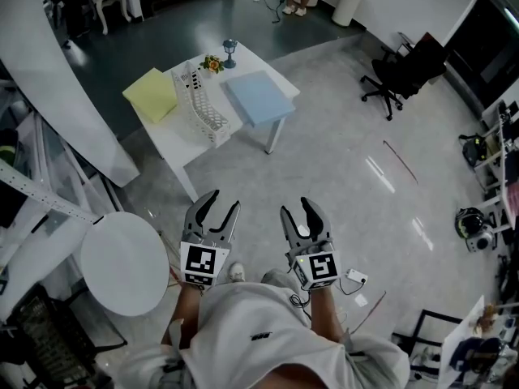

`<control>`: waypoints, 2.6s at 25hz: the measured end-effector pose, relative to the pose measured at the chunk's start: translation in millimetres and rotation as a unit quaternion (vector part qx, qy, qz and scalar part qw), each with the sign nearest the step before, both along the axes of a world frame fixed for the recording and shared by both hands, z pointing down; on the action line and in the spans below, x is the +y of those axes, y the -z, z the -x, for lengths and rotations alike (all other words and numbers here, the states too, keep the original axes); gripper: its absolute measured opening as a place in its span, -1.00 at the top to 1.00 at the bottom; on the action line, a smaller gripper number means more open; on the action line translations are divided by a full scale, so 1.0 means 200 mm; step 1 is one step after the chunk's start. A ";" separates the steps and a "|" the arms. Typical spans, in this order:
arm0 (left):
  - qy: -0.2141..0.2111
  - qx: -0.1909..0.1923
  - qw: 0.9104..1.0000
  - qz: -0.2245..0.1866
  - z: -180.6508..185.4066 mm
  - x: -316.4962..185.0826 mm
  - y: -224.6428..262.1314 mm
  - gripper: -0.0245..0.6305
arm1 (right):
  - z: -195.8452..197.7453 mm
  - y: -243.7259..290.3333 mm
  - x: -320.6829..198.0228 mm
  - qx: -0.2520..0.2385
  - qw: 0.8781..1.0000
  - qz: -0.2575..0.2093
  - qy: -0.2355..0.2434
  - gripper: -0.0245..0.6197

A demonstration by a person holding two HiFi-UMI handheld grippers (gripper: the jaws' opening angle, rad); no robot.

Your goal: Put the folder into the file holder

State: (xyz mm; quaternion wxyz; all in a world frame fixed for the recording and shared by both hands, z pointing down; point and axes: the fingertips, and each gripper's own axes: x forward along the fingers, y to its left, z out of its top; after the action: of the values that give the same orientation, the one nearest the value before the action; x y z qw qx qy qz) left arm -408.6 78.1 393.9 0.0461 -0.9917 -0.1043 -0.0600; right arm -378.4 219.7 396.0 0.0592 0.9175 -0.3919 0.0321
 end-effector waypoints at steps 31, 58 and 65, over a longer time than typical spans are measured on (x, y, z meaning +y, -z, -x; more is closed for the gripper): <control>0.016 0.000 1.000 0.004 -0.91 -0.17 -0.06 0.32 | -0.94 -0.07 -0.14 -0.010 1.000 0.005 -0.013 0.32; 0.060 -0.023 0.998 -0.002 -1.80 -0.08 -0.06 0.35 | -1.90 -0.11 -0.03 -0.034 0.999 0.006 0.018 0.32; 0.053 -0.025 0.998 -0.001 -1.95 -0.09 -0.09 0.36 | -2.01 -0.14 -0.05 -0.038 0.999 0.007 0.013 0.32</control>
State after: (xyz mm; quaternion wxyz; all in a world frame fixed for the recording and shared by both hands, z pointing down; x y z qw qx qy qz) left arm -17.9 59.4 412.2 0.0412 -0.9939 -0.0530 -0.0875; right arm 23.5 209.0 423.5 0.0508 0.9099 -0.4059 0.0689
